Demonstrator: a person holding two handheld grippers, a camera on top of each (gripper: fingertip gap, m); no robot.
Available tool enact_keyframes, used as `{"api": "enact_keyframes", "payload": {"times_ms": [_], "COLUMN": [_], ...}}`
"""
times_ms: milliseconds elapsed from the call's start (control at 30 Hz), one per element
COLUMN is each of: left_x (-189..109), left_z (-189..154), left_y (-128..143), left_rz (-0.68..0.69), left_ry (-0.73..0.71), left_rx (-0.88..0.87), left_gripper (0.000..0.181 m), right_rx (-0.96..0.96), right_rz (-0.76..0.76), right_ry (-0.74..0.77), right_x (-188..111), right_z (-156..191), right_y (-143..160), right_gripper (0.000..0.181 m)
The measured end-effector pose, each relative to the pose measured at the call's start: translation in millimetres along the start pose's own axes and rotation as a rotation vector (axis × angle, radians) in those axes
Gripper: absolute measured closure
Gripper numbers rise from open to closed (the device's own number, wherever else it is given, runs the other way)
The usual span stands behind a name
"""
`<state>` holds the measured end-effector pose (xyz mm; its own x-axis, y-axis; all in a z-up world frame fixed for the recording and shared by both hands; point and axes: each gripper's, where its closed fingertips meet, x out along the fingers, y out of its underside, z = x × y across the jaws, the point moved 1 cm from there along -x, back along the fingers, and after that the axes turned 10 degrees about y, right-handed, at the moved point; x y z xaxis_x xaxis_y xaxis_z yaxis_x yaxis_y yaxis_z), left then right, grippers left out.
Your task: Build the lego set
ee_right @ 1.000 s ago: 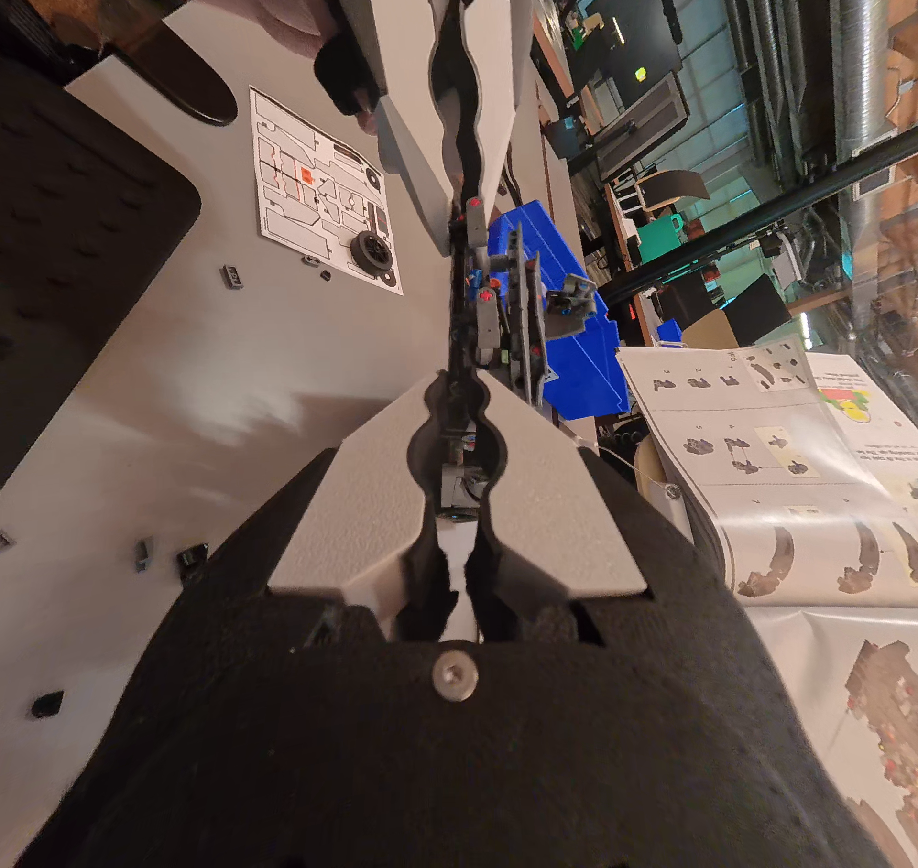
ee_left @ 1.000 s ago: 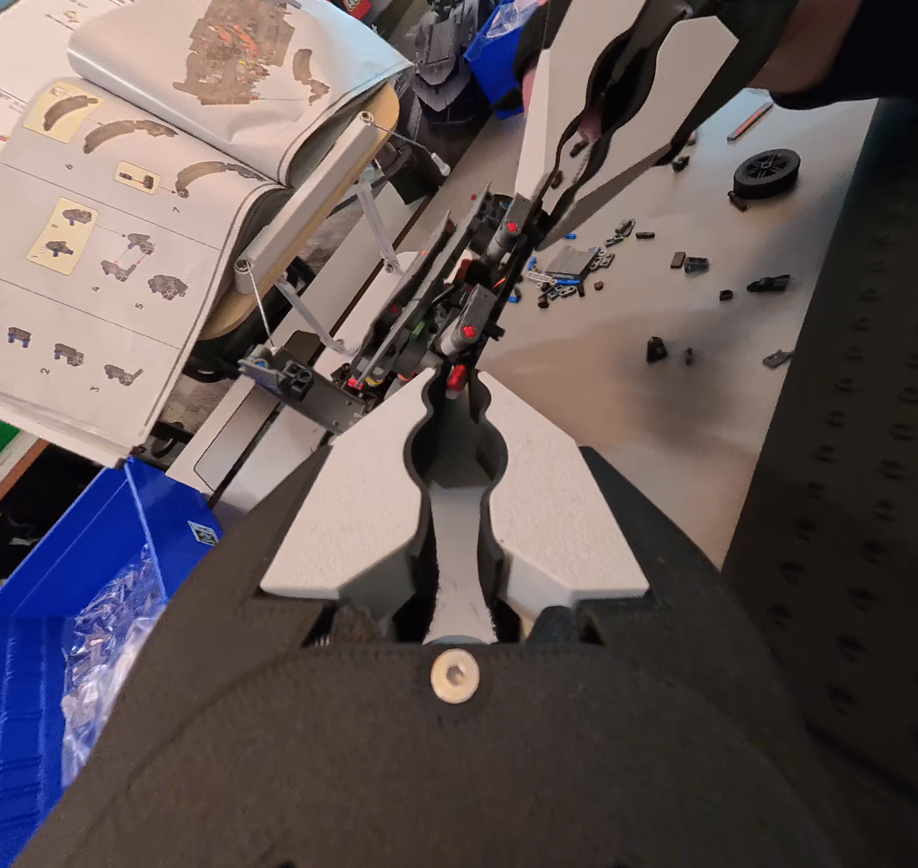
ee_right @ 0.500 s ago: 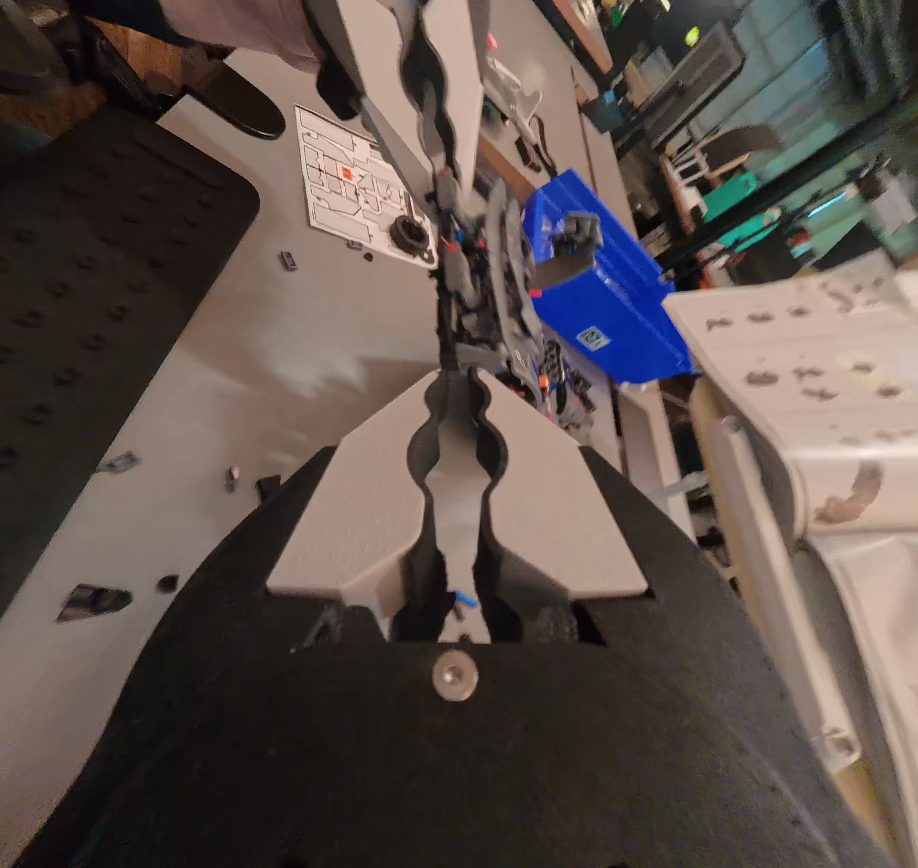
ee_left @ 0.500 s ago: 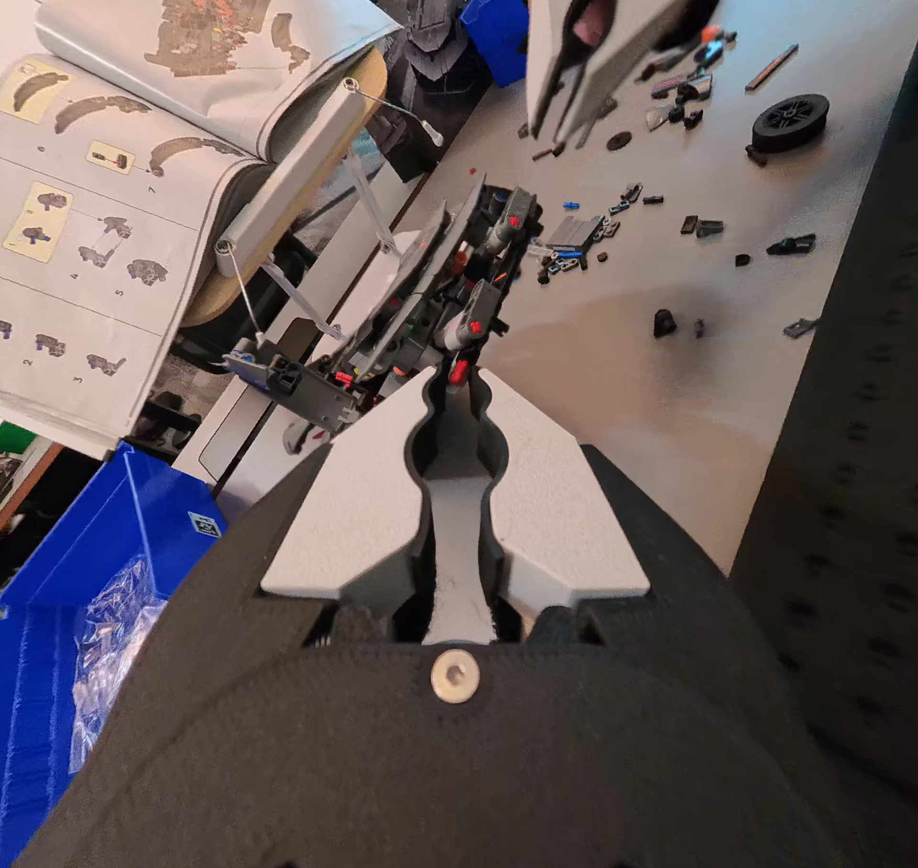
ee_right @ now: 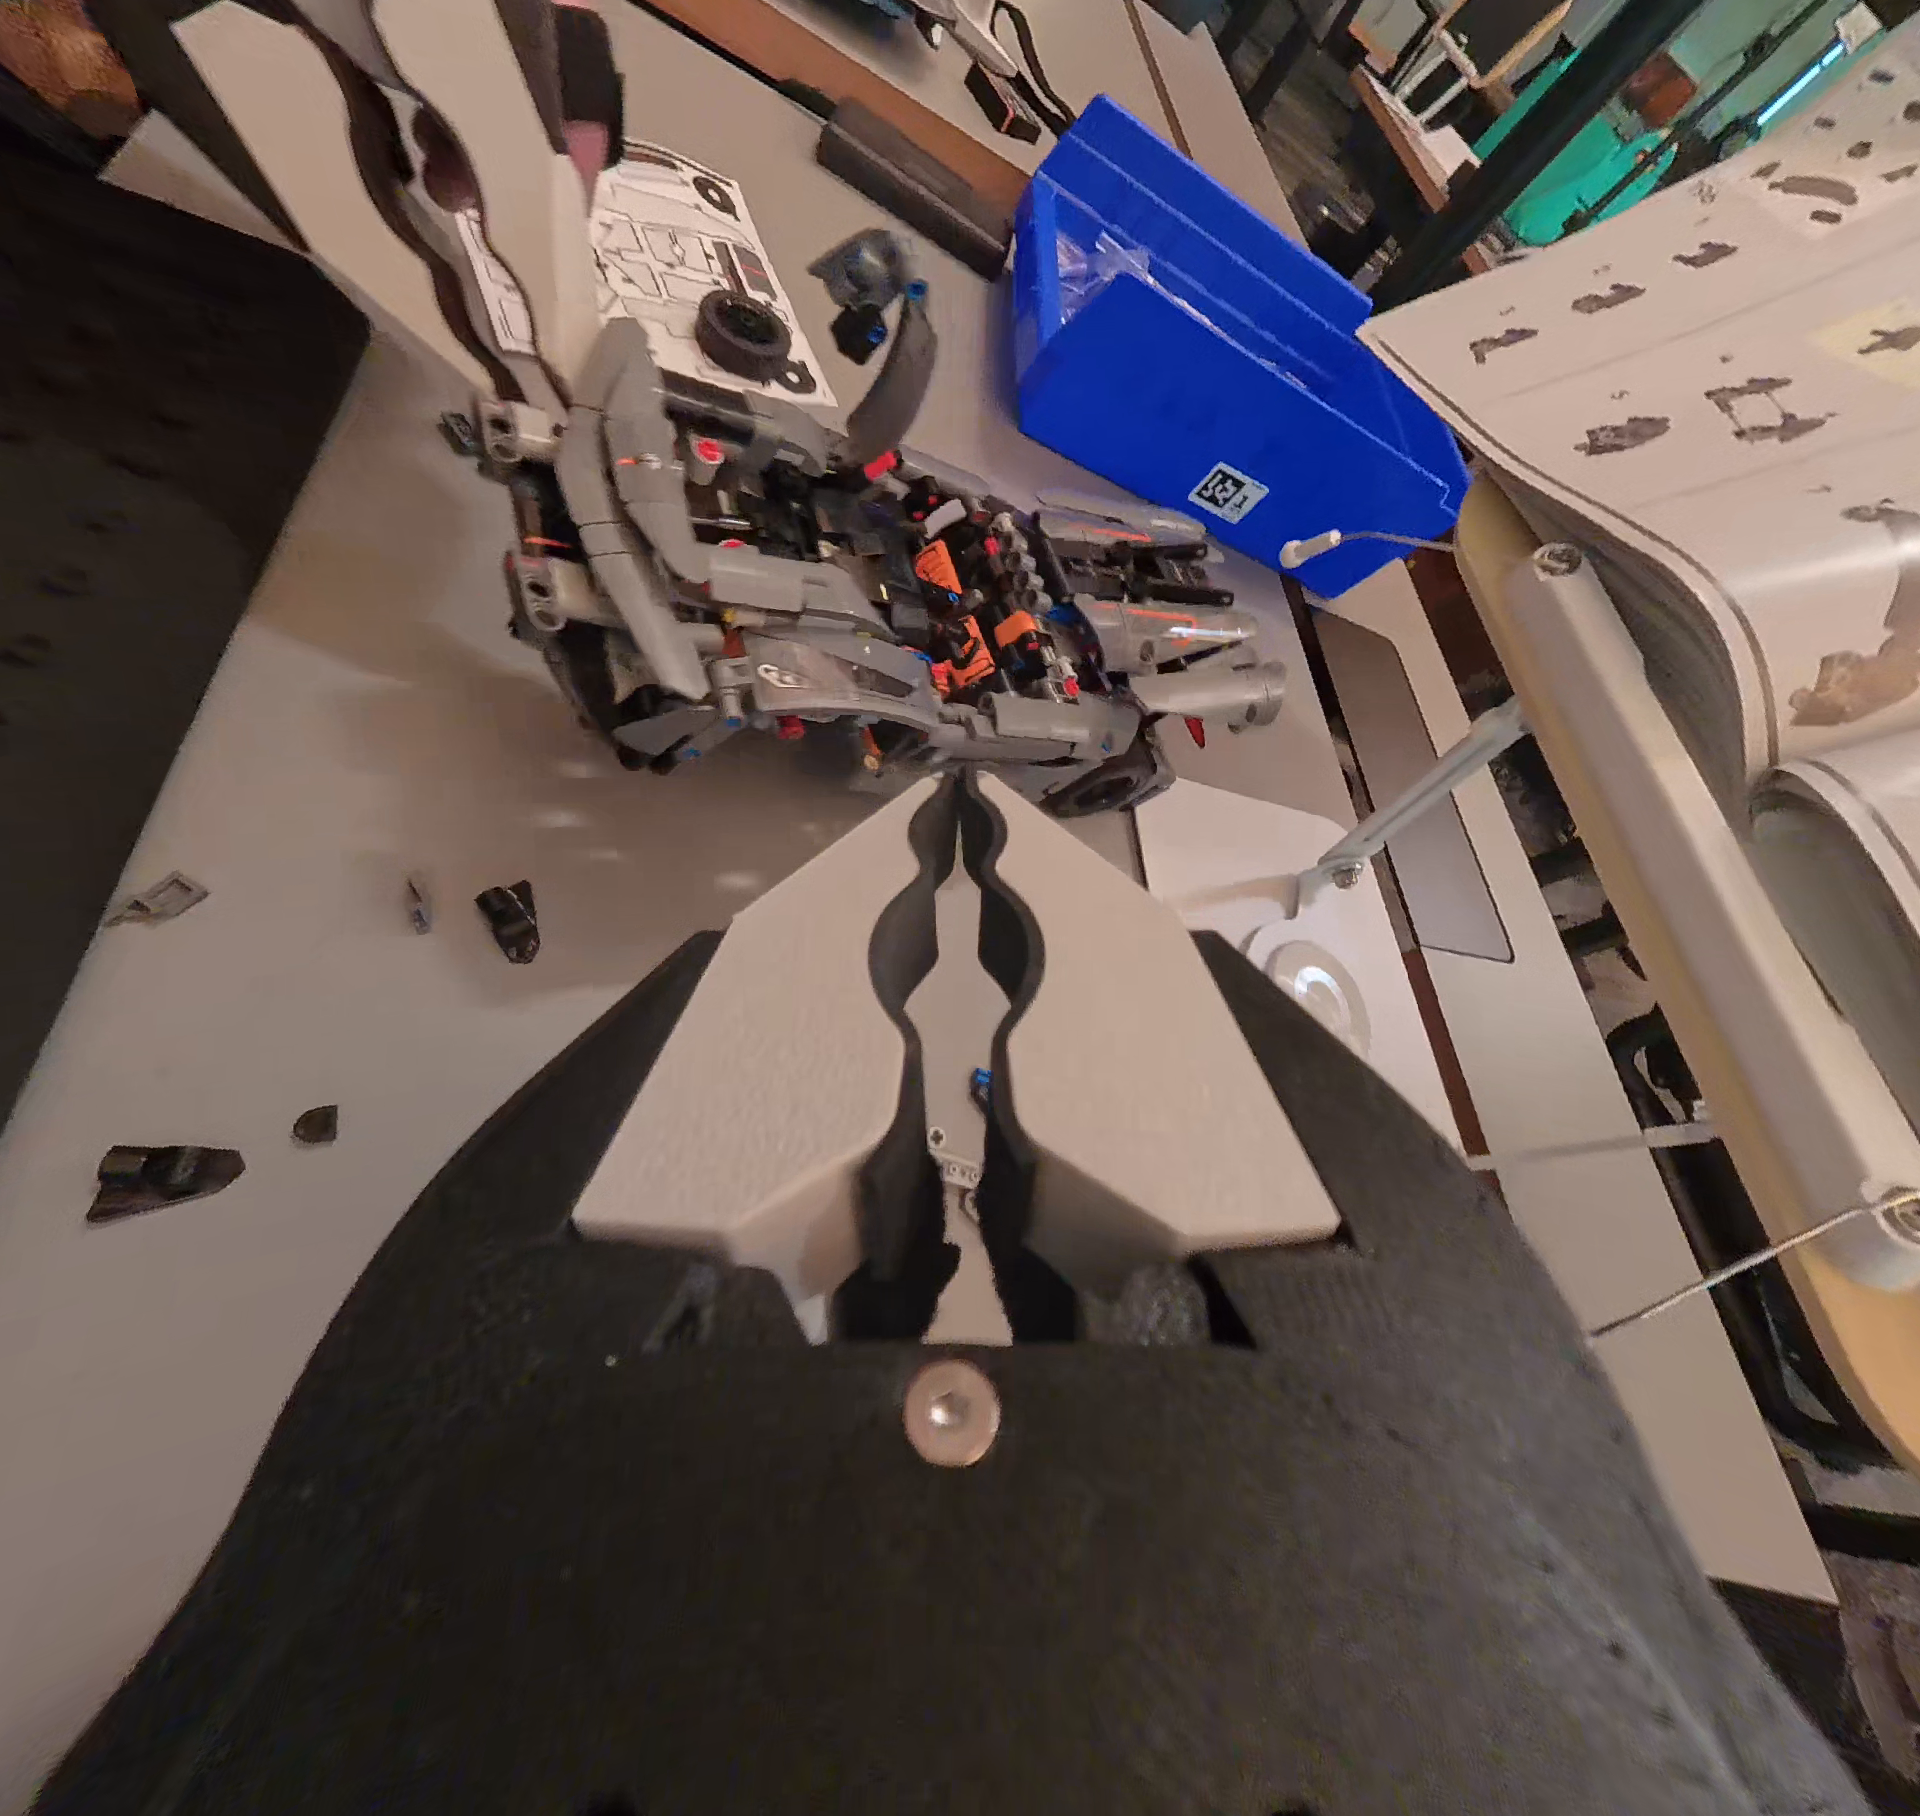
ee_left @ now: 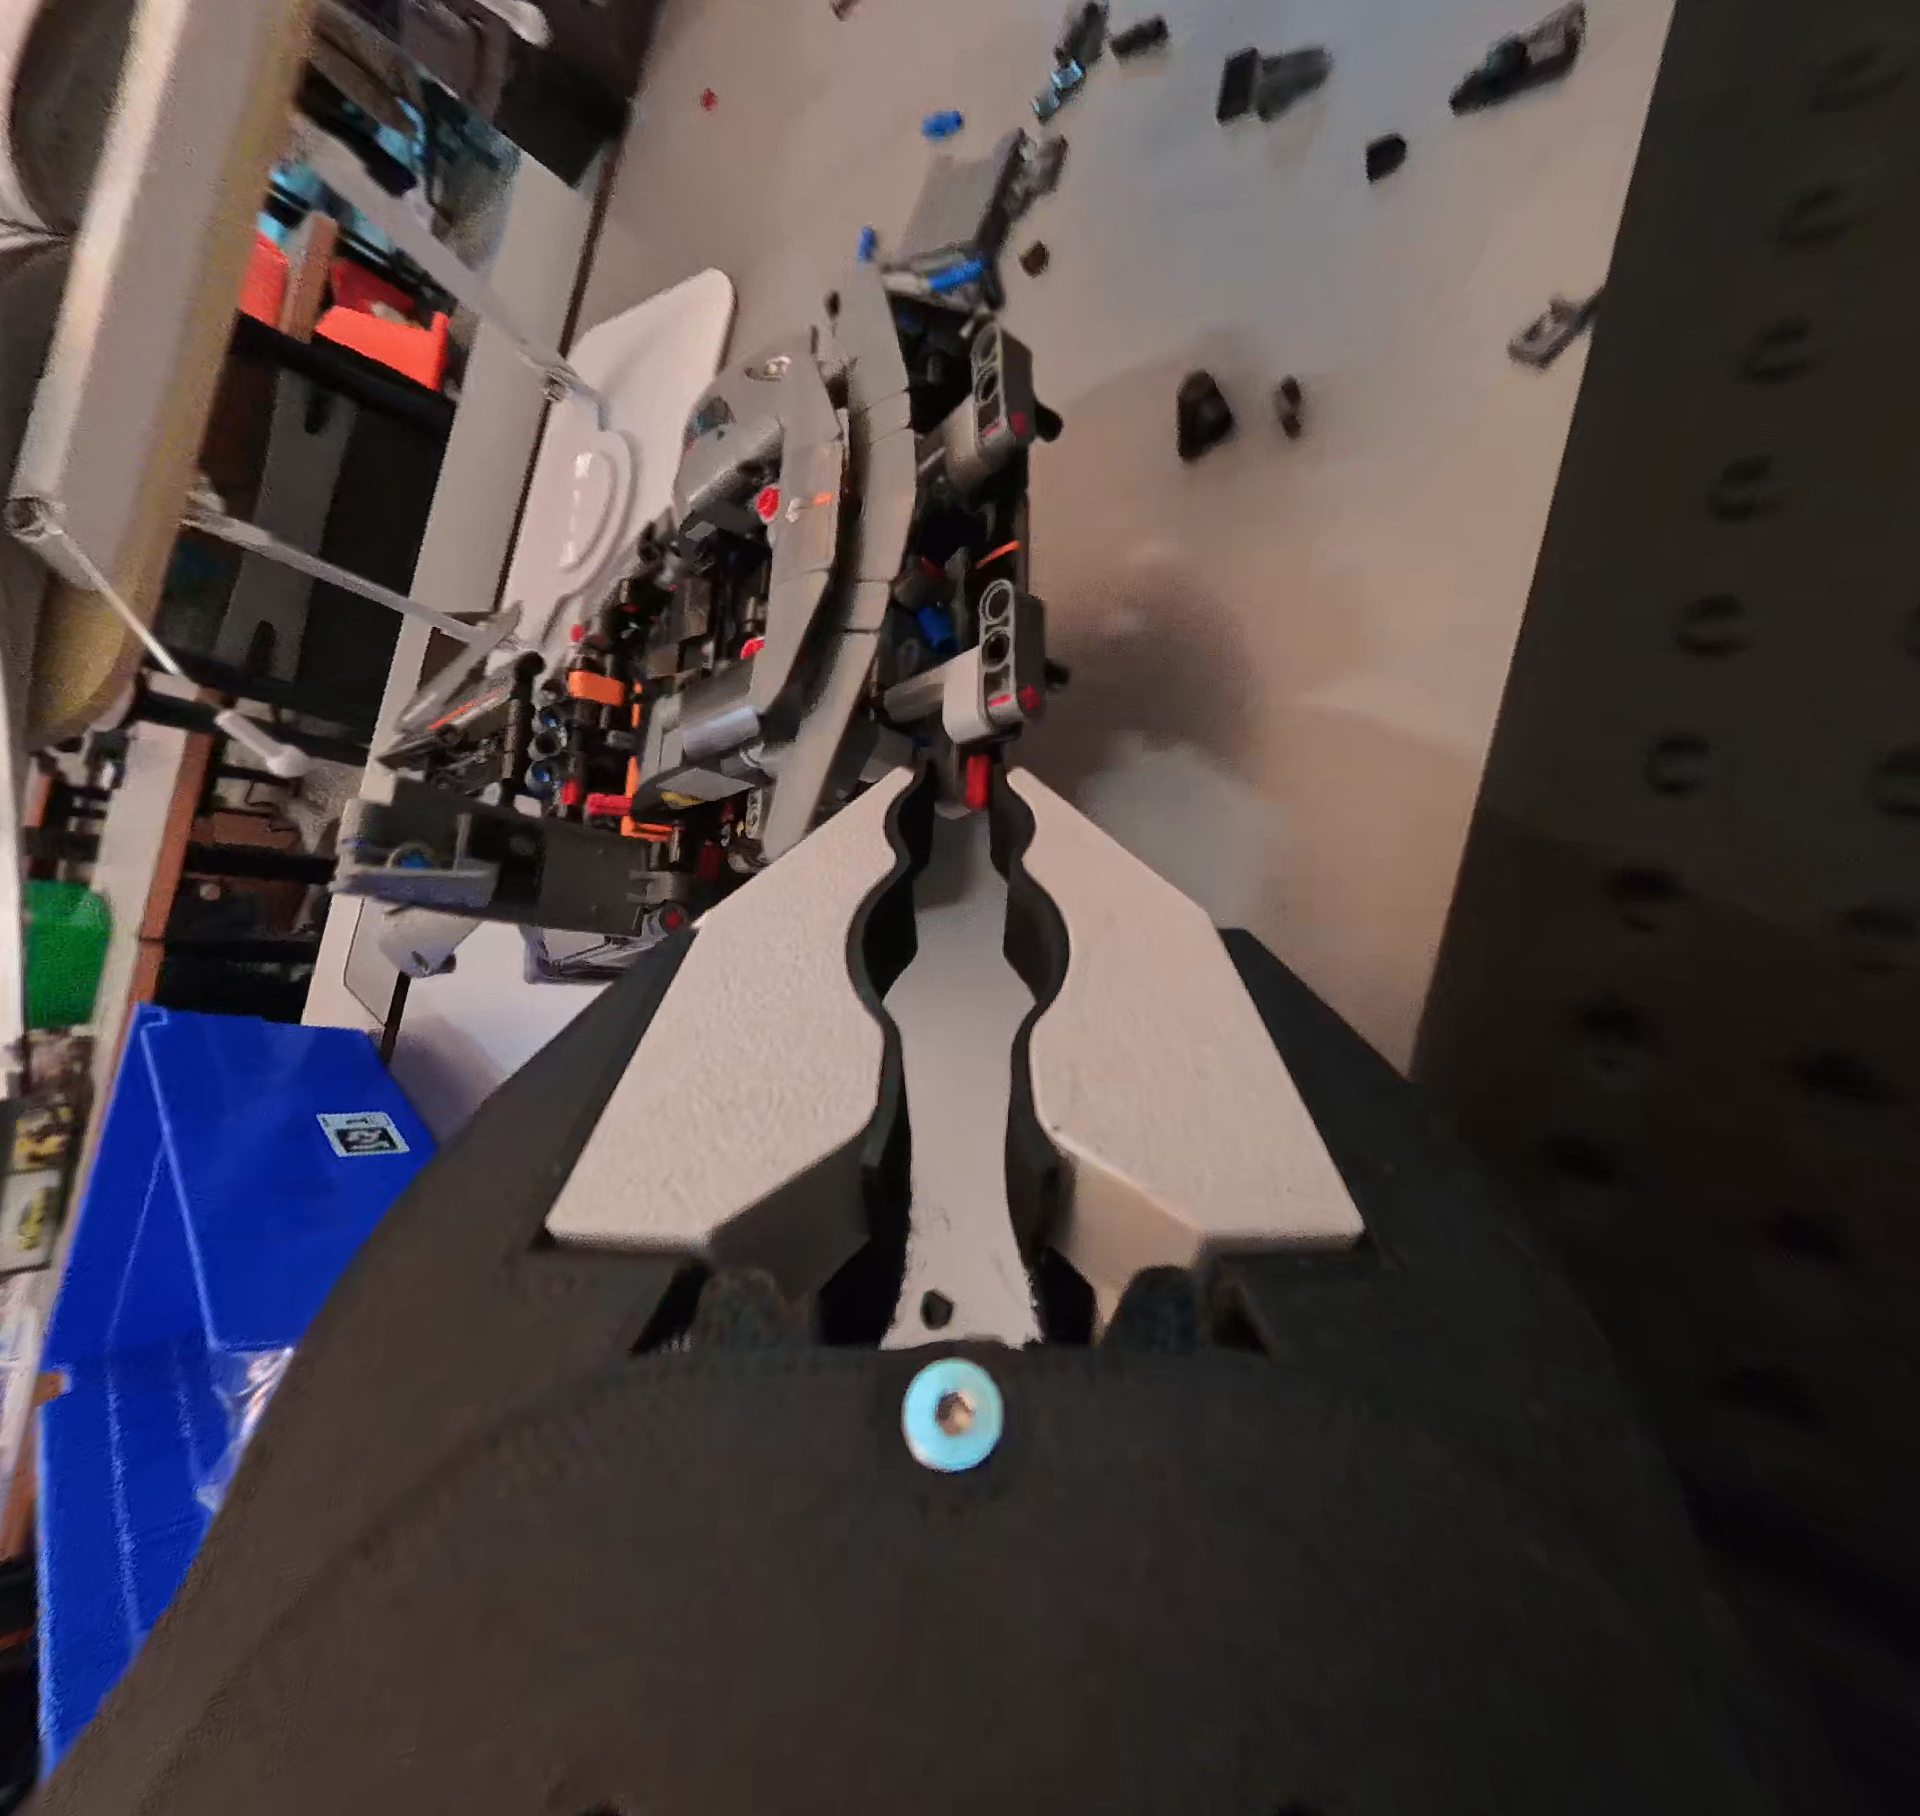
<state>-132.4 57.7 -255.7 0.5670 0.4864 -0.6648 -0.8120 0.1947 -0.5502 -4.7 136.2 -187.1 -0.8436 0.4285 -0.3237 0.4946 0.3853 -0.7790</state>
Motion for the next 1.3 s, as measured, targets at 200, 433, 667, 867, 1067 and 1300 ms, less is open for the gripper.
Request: {"api": "enact_keyframes", "payload": {"times_ms": [200,433,667,867,1067,1300], "left_x": [11.6,7.1,8.9,1.0,-24.0,-45.0], "left_z": [-18.4,-19.7,-18.0,-5.1,8.0,17.5], "left_y": [20.6,60.7,76.0,95.6,119.0,70.7], "left_rz": [0.095,0.237,0.329,0.406,0.545,0.412], "left_ry": [0.012,-0.001,-0.014,-0.073,-0.169,-0.183], "left_rx": [0.025,-0.026,-0.064,-0.182,-0.209,-0.235], "left_gripper": [0.172,0.171,0.171,0.168,0.177,0.151], "right_rx": [0.002,0.006,0.07,0.16,0.219,0.251], "right_rz": [0.032,0.031,0.046,0.03,0.014,-0.006], "right_ry": [0.023,0.04,0.09,0.135,0.152,0.142], "right_x": [2.6,0.5,-7.4,-17.9,-23.9,-25.8], "right_z": [-4.5,-6.8,-23.2,-41.2,-50.3,-52.5], "right_y": [9.9,7.3,12.2,14.6,16.1,14.8], "right_gripper": [0.181,0.181,0.181,0.181,0.181,0.181]}}
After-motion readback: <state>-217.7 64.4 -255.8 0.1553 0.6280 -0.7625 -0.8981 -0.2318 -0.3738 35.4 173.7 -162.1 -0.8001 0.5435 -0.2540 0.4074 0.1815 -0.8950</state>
